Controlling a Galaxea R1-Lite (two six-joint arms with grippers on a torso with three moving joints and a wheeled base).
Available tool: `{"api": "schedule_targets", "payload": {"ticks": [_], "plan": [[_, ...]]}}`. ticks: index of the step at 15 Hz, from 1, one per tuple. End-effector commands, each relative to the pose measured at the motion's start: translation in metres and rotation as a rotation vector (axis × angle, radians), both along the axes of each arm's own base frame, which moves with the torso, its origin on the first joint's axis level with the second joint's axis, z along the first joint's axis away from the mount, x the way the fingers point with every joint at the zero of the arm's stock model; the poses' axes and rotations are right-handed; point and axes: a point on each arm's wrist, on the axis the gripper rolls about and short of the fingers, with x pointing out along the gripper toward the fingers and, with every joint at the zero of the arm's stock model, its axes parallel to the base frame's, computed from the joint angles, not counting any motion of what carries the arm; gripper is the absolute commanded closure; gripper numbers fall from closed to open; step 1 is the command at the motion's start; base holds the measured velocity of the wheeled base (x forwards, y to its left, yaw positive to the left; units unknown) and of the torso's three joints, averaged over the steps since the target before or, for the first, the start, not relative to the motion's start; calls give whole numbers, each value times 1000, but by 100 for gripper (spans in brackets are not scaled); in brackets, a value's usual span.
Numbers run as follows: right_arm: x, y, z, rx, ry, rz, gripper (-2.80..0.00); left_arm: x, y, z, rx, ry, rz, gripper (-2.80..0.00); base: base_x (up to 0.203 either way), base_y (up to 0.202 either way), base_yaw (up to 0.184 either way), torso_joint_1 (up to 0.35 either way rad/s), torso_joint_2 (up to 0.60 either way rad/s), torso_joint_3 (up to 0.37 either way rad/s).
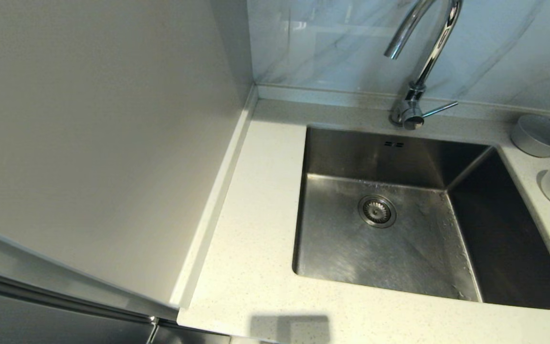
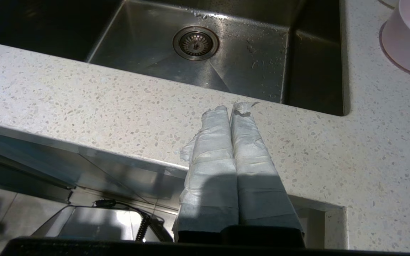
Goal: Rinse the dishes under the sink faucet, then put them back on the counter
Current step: Put a bowl into the sink
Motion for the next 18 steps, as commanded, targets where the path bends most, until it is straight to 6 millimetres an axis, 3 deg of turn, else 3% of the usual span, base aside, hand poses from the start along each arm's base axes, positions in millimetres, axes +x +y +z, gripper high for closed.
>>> {"api": "schedule_targets", "payload": {"ticks": [1, 10, 12, 14, 16, 18], "plan": [[0, 0, 0, -2, 0, 1, 0, 0, 0, 0, -1, -3, 1, 0, 0, 0, 0, 0, 0, 0], [-2, 0, 7, -82, -4, 16, 0, 0, 0, 0, -1, -3, 1, 0, 0, 0, 0, 0, 0, 0], [1, 0, 32, -106, 54, 21, 0, 0, 0, 0, -1, -3, 1, 0, 0, 0, 0, 0, 0, 0], [19, 0, 73, -111, 143, 14, 0, 0, 0, 0, -1, -3, 1, 0, 0, 0, 0, 0, 0, 0], [54, -1, 124, -113, 214, -10, 0, 0, 0, 0, -1, -3, 0, 0, 0, 0, 0, 0, 0, 0], [107, -5, 183, -113, 250, -40, 0, 0, 0, 0, -1, -3, 1, 0, 0, 0, 0, 0, 0, 0]]}}
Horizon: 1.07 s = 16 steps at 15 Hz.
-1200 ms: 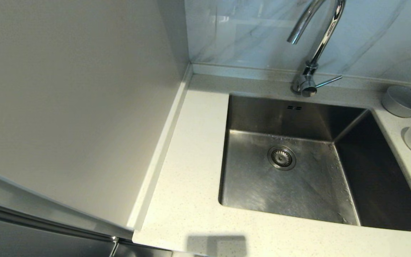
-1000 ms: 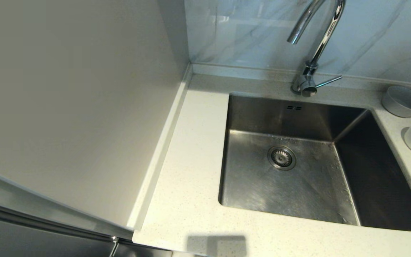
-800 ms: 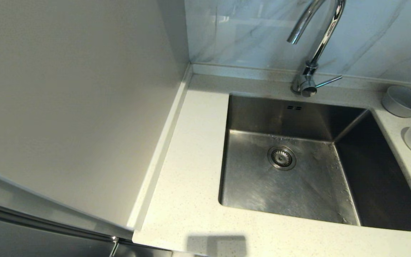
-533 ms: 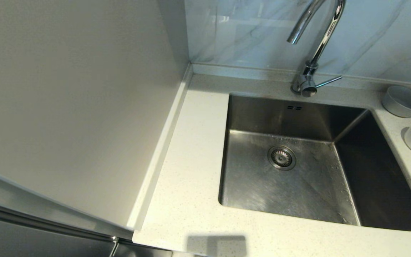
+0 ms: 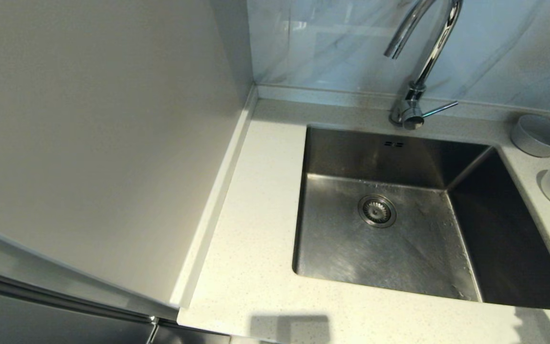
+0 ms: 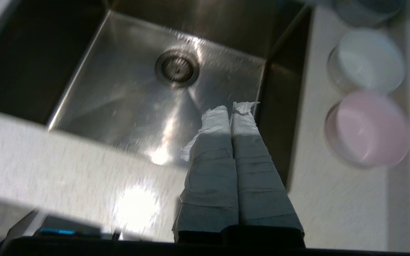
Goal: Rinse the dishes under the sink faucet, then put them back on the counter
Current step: Put a bowl into the sink
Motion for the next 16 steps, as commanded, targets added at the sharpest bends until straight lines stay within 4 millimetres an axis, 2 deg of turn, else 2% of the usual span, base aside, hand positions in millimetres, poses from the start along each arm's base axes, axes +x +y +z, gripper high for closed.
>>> {"api": "schedule_targets", "payload": {"ticks": [1, 3, 5, 7, 8, 10, 12, 13, 16], "plan": [[85, -8, 58, 5, 118, -39, 0, 0, 0, 0, -1, -3, 1, 0, 0, 0, 0, 0, 0, 0], [141, -27, 101, -29, 134, -102, 0, 0, 0, 0, -1, -4, 1, 0, 0, 0, 0, 0, 0, 0], [191, -57, 126, -113, 150, -106, 0, 0, 0, 0, -1, -3, 1, 0, 0, 0, 0, 0, 0, 0], [236, -85, 142, -183, 132, -69, 0, 0, 0, 0, -1, -3, 1, 0, 0, 0, 0, 0, 0, 0], [257, -100, 143, -223, 134, -49, 0, 0, 0, 0, -1, -3, 1, 0, 0, 0, 0, 0, 0, 0], [294, -131, 122, -306, 191, 31, 0, 0, 0, 0, -1, -3, 1, 0, 0, 0, 0, 0, 0, 0], [312, -154, 98, -387, 245, 79, 0, 0, 0, 0, -1, -3, 1, 0, 0, 0, 0, 0, 0, 0], [319, -161, 89, -413, 263, 86, -280, 0, 0, 0, -1, -3, 1, 0, 0, 0, 0, 0, 0, 0], [337, -174, 71, -430, 274, 55, -280, 0, 0, 0, -1, -3, 1, 0, 0, 0, 0, 0, 0, 0]]}}
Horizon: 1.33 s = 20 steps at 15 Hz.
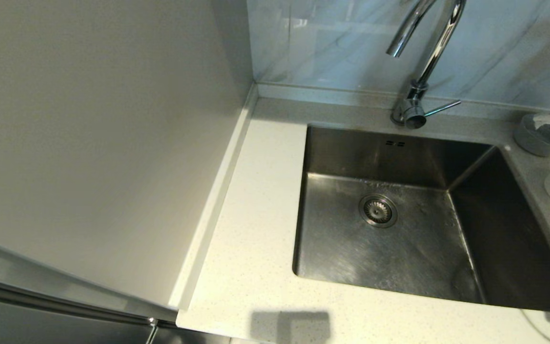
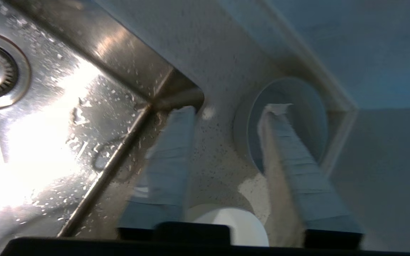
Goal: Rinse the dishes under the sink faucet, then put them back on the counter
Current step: Put a bowl into the sink
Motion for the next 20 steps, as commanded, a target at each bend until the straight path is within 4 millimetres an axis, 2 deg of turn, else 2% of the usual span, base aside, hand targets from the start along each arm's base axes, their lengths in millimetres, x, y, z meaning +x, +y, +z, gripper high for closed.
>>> {"api": "schedule_targets", "payload": {"ticks": [1, 5, 16, 17, 20], "plan": [[20, -13, -27, 13, 53, -26, -280, 0, 0, 0, -1, -4, 1, 0, 0, 0, 0, 0, 0, 0], [28, -22, -40, 76, 68, -100, -280, 0, 0, 0, -1, -4, 1, 0, 0, 0, 0, 0, 0, 0], [60, -46, -80, 58, 52, -244, -280, 0, 0, 0, -1, -4, 1, 0, 0, 0, 0, 0, 0, 0], [63, -48, -83, 52, 40, -255, 0, 0, 0, 0, -1, -4, 1, 0, 0, 0, 0, 0, 0, 0], [66, -49, -85, 50, 31, -256, 0, 0, 0, 0, -1, -4, 1, 0, 0, 0, 0, 0, 0, 0]]}}
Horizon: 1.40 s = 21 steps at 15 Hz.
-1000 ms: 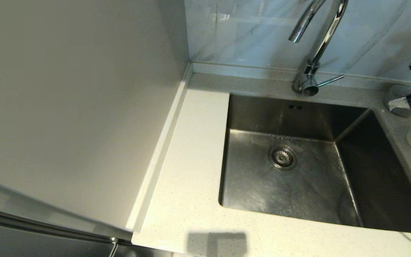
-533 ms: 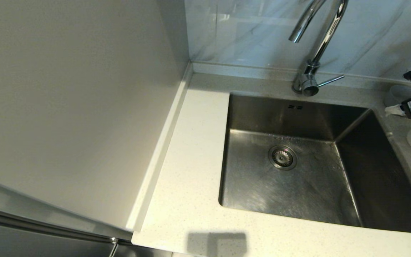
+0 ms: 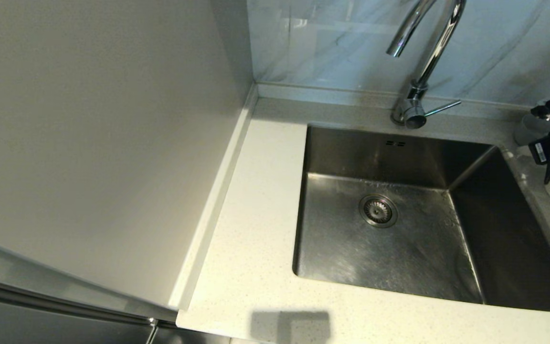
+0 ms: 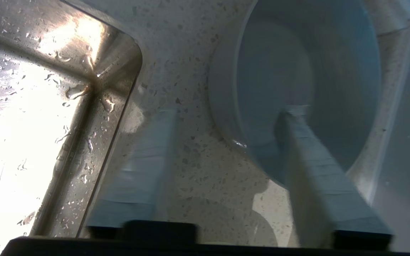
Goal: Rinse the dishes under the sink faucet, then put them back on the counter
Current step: Put a bowl into the sink
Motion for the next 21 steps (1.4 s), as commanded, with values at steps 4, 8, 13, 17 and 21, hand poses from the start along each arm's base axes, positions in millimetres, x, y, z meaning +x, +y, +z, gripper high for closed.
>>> {"api": "schedule_targets", "payload": {"ticks": [4, 8, 13, 17, 21], "plan": [[-1, 1, 2, -2, -3, 10, 0, 0, 0, 0, 0, -3, 1, 0, 0, 0, 0, 0, 0, 0], [1, 15, 20, -20, -96, 75, 0, 0, 0, 0, 0, -3, 1, 0, 0, 0, 0, 0, 0, 0], [-7, 50, 54, 39, -203, 186, 0, 0, 0, 0, 0, -3, 1, 0, 0, 0, 0, 0, 0, 0], [-38, 76, 61, 115, -120, 261, 0, 0, 0, 0, 0, -3, 0, 0, 0, 0, 0, 0, 0, 0], [-60, 101, 34, 155, 89, 351, 0, 0, 0, 0, 0, -3, -1, 0, 0, 0, 0, 0, 0, 0]]}}
